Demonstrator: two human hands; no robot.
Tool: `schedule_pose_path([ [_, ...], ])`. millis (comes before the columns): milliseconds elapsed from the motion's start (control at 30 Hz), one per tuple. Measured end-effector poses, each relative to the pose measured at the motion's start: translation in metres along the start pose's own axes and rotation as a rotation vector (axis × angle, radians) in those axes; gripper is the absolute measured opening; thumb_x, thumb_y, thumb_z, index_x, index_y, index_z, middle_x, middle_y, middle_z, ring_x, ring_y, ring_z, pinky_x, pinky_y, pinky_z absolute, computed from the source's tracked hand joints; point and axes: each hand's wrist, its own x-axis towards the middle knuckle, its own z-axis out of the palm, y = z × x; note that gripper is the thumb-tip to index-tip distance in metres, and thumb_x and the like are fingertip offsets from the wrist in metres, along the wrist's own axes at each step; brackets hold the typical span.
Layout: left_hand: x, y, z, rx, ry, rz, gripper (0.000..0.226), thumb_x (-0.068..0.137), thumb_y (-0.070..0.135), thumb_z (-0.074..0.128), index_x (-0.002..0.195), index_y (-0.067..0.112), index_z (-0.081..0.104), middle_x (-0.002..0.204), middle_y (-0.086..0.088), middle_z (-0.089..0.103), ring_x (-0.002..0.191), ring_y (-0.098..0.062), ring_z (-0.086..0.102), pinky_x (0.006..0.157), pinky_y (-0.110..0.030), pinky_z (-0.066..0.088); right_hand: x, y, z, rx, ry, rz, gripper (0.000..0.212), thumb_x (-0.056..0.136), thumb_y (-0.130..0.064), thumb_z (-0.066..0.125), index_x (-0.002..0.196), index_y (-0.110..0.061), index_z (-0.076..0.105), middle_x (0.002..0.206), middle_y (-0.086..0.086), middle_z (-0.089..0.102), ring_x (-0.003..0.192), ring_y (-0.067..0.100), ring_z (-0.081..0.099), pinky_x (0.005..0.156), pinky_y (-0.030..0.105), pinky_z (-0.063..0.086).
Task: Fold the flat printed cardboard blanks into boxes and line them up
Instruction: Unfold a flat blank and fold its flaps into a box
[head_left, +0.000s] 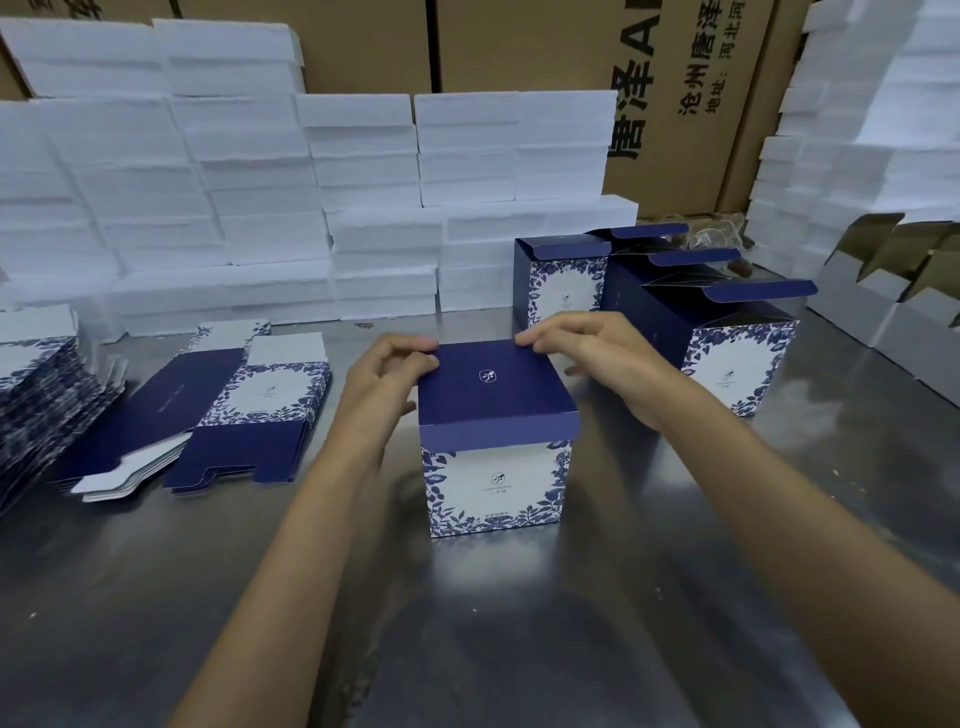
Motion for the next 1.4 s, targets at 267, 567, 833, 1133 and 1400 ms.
schedule_pose_path([
  [267, 0.026, 0.031, 0.033, 0.491, -0.104, -0.037, 0.016, 0.095, 0.021, 0.051, 0.084, 0.018, 0.062, 0.083, 0.001, 0.060, 0.076, -0.017, 0.052, 0.062, -0.028, 0.038, 0.026, -0.028, 0.047, -0.298, -0.040, 0.003, 0.019, 0.096, -0.023, 0.056, 0.079, -0.015, 0.060, 0.080, 0.005, 0.058, 0.076, 0.015, 0.051, 0.068, 0.030, 0.040],
  [567, 0.029, 0.025, 0.032, 0.493, -0.104, -0.078, 0.019, 0.100, 0.023, 0.050, 0.084, 0.020, 0.058, 0.094, -0.002, 0.063, 0.084, -0.019, 0.057, 0.070, -0.029, 0.042, 0.025, -0.025, 0.049, -0.298, -0.040, -0.002, 0.035, 0.102, -0.021, 0.056, 0.067, -0.018, 0.051, 0.074, -0.004, 0.055, 0.077, 0.014, 0.052, 0.067, 0.027, 0.041],
  [833, 0.026, 0.026, 0.028, 0.674, -0.028, -0.081, 0.027, 0.104, 0.028, 0.036, 0.084, 0.017, 0.049, 0.110, -0.011, 0.060, 0.105, -0.032, 0.055, 0.102, -0.045, 0.043, 0.021, -0.022, 0.047, -0.257, 0.061, 0.064, 0.026, 0.101, -0.024, 0.057, 0.084, -0.005, 0.061, 0.077, 0.001, 0.063, 0.080, 0.017, 0.058, 0.064, 0.024, 0.044],
  [1133, 0.022, 0.027, 0.028, 0.826, 0.071, -0.105, 0.033, 0.103, 0.025, 0.033, 0.123, 0.011, 0.056, 0.131, -0.012, 0.058, 0.119, -0.036, 0.052, 0.094, -0.037, 0.038, 0.019, -0.015, 0.044, -0.089, 0.132, 0.212, 0.048, 0.103, -0.026, 0.050, 0.059, -0.021, 0.029, 0.059, -0.001, 0.030, 0.055, 0.016, 0.028, 0.053, 0.030, 0.023],
  [1400, 0.013, 0.031, 0.028, 0.591, 0.234, 0.007, 0.016, 0.101, 0.027, 0.046, 0.106, 0.015, 0.055, 0.121, -0.006, 0.052, 0.101, -0.029, 0.054, 0.085, -0.036, 0.044, 0.001, -0.039, 0.043, -0.561, 0.301, -0.330, 0.018, 0.098, -0.015, 0.053, 0.097, -0.006, 0.068, 0.099, 0.007, 0.066, 0.103, 0.030, 0.054, 0.093, 0.045, 0.044],
])
